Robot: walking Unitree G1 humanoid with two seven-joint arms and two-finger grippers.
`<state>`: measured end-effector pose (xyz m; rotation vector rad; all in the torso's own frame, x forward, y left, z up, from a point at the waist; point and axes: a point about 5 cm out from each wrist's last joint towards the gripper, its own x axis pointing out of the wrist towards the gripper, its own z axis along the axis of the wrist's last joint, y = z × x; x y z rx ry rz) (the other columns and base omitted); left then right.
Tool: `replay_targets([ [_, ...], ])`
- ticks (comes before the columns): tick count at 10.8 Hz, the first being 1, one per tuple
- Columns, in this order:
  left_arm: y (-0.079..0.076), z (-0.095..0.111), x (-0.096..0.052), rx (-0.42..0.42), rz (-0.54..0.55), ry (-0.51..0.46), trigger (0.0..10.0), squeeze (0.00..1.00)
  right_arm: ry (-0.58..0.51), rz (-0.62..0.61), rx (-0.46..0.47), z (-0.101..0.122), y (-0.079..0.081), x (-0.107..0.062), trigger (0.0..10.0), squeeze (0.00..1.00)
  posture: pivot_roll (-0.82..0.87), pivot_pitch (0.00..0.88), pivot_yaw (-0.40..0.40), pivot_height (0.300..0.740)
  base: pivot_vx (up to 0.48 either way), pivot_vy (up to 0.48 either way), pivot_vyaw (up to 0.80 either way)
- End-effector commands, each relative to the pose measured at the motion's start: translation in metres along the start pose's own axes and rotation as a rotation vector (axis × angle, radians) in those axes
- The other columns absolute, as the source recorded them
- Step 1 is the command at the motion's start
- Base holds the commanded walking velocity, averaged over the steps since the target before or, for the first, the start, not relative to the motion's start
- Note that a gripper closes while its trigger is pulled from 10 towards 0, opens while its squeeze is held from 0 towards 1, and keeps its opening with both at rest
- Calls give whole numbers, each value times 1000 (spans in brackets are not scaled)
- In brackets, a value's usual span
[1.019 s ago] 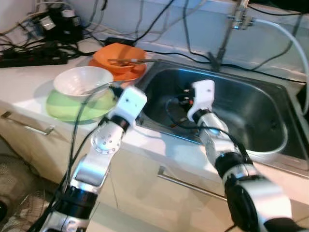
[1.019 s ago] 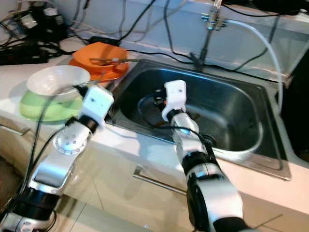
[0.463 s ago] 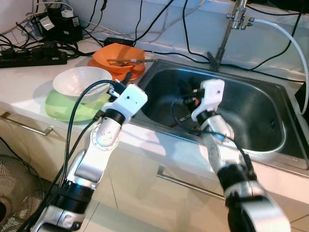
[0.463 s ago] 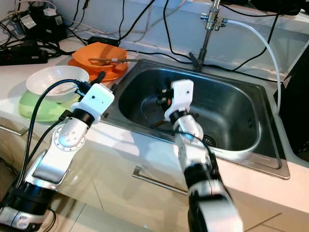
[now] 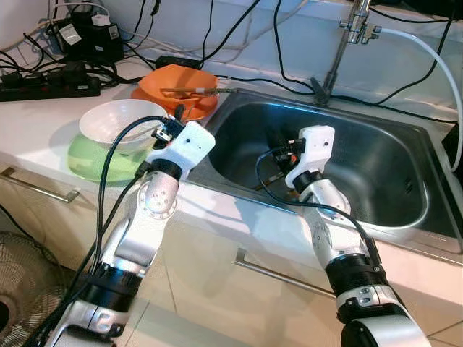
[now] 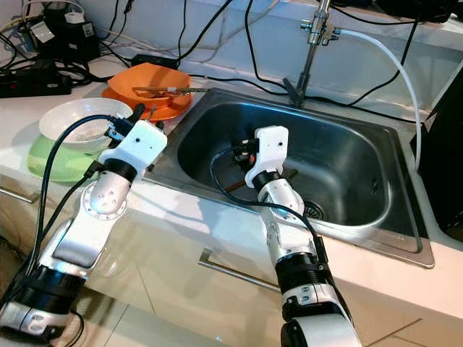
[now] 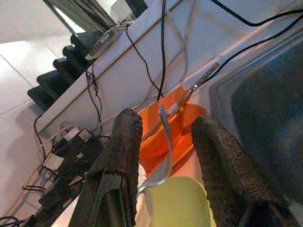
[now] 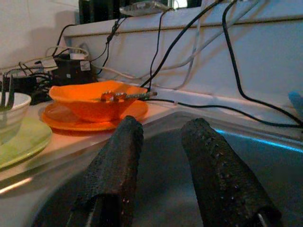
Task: Kitchen organization
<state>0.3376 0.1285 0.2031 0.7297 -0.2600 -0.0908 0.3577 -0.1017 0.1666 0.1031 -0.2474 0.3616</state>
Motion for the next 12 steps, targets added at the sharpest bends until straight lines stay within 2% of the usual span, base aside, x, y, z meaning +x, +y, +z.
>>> replay_targets([
  [1,4,1,3,10,25,8,10000,0,2,-17,11,1,-3,-2,10000,0,223,0,-53,740,0,0,0],
  [6,-4,-10,17,9,16,92,10000,0,13,-14,15,2,0,-1,10000,0,218,0,-55,740,0,0,0],
  [11,-7,-14,34,21,21,133,10000,0,15,-16,14,3,0,-1,10000,0,210,0,-54,740,0,0,0],
  [12,-6,-14,36,20,26,135,0,0,14,-17,14,3,0,-1,10000,0,209,0,-55,740,0,0,0],
])
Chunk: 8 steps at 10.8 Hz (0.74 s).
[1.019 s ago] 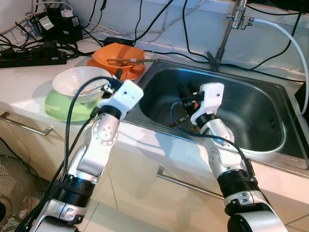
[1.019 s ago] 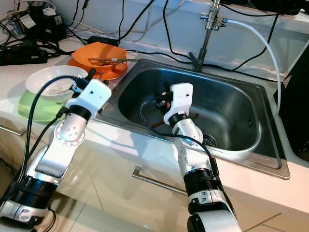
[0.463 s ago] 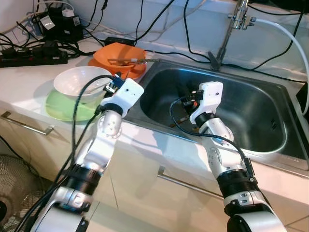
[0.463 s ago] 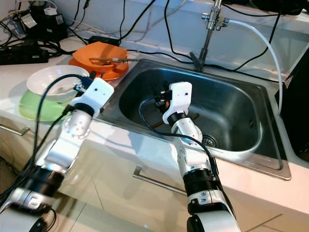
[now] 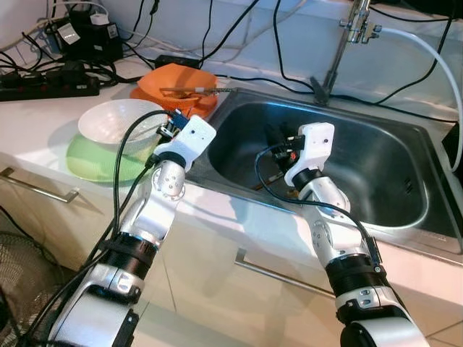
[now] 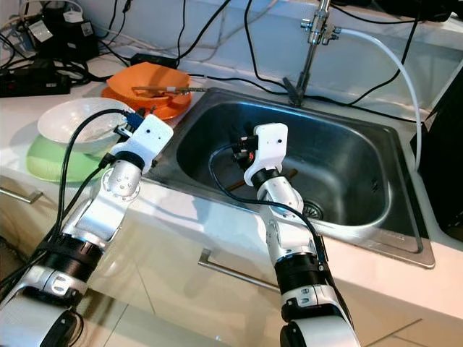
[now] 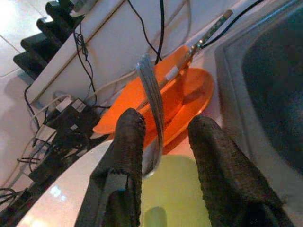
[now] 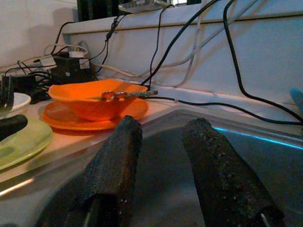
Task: Kitchen organization
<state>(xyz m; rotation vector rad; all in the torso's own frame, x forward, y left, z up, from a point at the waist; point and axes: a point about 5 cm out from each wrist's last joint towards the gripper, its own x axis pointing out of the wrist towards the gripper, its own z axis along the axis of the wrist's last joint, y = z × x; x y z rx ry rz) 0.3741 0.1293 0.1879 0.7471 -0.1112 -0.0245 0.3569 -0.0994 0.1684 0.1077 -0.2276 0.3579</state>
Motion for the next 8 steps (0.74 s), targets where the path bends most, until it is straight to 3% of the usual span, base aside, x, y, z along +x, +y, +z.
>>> replay_targets([
  [1,4,8,4,3,21,-25,0,0,-4,-11,7,1,-2,-2,10000,0,210,0,-55,740,0,0,0],
  [8,11,10,7,26,58,-39,0,0,-1,-10,10,1,-1,-1,10000,0,213,0,-55,740,0,0,0],
])
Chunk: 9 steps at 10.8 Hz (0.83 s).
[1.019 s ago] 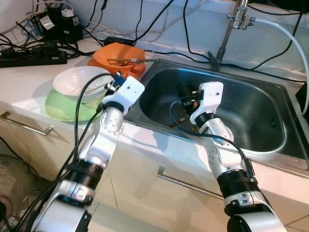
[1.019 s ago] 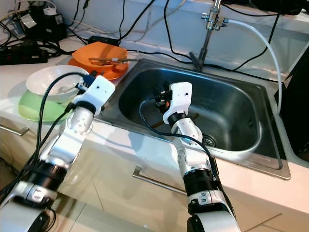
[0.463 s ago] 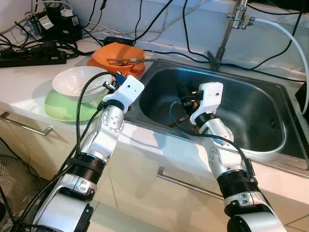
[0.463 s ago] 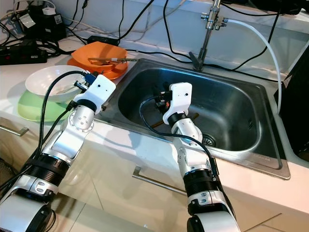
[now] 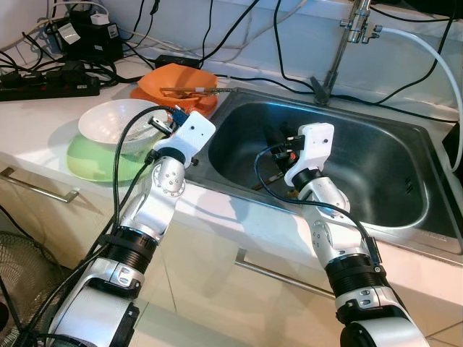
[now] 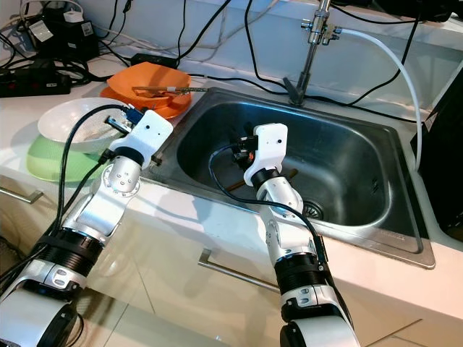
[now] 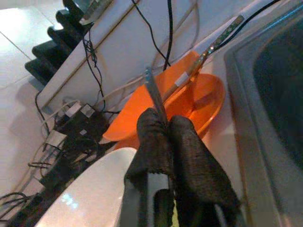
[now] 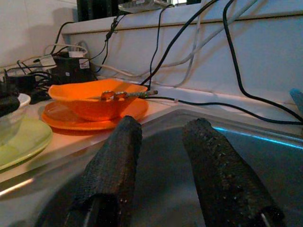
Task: Kitchen organization
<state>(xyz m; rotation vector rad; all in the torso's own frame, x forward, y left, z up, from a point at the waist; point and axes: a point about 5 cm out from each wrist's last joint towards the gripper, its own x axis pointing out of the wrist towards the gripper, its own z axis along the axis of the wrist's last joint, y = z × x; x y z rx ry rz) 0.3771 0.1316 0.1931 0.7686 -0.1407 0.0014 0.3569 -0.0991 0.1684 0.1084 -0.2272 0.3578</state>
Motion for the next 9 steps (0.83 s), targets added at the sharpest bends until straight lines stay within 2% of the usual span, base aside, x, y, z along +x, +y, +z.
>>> replay_targets([
  [1,9,10,4,14,39,-36,0,0,-2,-9,10,1,-1,-1,10000,0,213,0,-55,740,0,0,0],
  [6,27,38,2,90,123,-154,0,0,1,-10,19,-1,0,0,10000,0,221,0,-55,740,0,0,0],
  [7,36,57,-2,51,162,-259,0,0,2,-8,19,-1,1,0,10000,0,227,0,-55,740,0,0,0],
  [8,43,83,-10,-18,173,-414,1255,0,2,-6,16,-2,1,0,10000,0,227,0,-56,740,0,0,0],
  [9,47,96,-15,-49,174,-495,4784,0,3,-5,15,-2,1,0,10000,0,228,0,-56,740,0,0,0],
])
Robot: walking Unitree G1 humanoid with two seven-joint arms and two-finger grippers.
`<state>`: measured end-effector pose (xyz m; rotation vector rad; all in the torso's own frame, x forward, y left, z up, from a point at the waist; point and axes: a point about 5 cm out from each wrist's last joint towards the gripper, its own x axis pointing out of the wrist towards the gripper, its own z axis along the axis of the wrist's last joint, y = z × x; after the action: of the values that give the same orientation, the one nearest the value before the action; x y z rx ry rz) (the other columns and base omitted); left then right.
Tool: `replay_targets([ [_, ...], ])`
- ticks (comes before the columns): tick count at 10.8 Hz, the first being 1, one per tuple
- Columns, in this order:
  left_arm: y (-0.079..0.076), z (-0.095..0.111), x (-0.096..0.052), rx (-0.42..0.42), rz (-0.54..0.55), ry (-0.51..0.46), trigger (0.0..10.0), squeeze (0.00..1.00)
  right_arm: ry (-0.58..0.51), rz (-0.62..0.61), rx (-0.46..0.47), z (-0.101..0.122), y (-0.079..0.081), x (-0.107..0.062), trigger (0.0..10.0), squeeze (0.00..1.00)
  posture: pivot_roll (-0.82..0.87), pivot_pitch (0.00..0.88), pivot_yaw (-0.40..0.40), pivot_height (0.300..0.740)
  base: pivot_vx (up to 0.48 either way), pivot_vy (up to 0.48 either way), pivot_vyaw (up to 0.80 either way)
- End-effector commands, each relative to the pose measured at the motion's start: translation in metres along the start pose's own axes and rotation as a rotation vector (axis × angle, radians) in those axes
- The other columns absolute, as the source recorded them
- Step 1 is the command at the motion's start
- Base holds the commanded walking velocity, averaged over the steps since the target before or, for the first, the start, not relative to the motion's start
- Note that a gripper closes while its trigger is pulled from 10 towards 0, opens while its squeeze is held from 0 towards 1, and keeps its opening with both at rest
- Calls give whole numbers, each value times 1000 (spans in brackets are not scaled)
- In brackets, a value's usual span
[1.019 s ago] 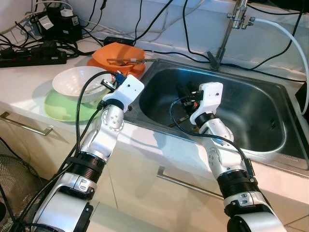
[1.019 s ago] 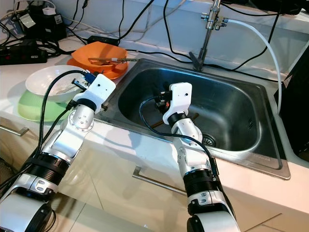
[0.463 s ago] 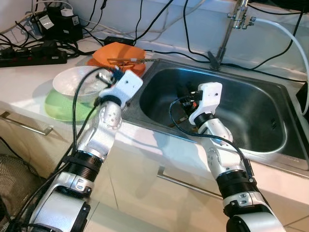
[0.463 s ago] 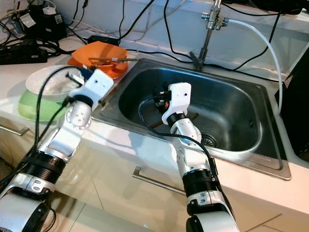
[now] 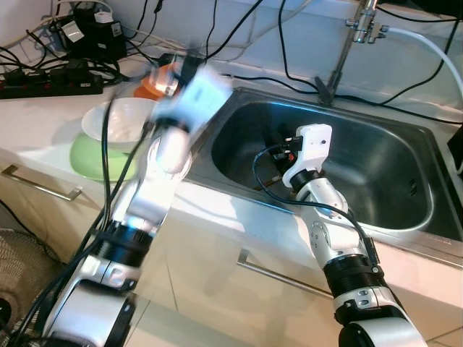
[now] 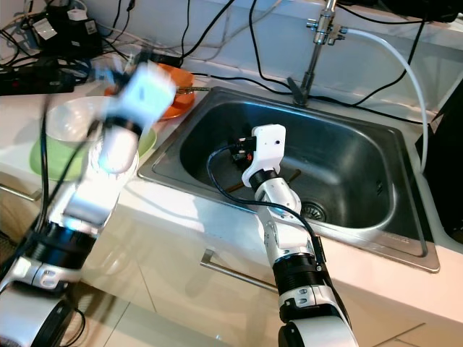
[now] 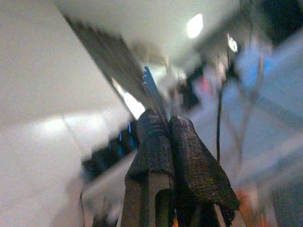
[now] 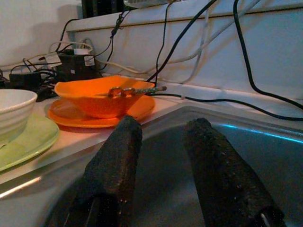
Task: Kitchen organization
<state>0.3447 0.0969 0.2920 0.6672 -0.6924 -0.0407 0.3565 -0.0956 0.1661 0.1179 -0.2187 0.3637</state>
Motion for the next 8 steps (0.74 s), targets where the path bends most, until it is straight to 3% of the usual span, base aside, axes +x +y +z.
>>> replay_targets([
  [1,3,14,4,-51,2,-63,10000,0,-2,-8,3,0,-2,0,10000,0,229,0,-55,740,0,0,0],
  [2,-2,20,2,-179,-30,-86,10000,0,-1,-4,4,-1,-1,0,10000,867,227,0,-53,740,0,0,0],
  [3,-17,20,-5,-452,-111,-77,10000,0,1,12,10,-1,0,-1,10000,1000,222,0,-50,740,0,0,0],
  [5,-32,17,-14,-761,-177,-24,10000,0,4,55,-15,0,-1,-2,10000,1000,219,0,-49,740,0,0,0],
  [6,-37,17,-16,-862,-210,-9,10000,0,7,126,-42,1,2,-2,10000,63,221,0,-47,740,0,0,0],
  [7,-37,15,-18,-908,-224,-1,10000,0,2,184,-43,3,6,-3,10000,0,219,0,-44,740,0,0,0],
  [8,-37,14,-19,-907,-252,-1,10000,0,-6,236,-44,6,9,-4,10000,0,219,0,-43,740,0,0,0],
])
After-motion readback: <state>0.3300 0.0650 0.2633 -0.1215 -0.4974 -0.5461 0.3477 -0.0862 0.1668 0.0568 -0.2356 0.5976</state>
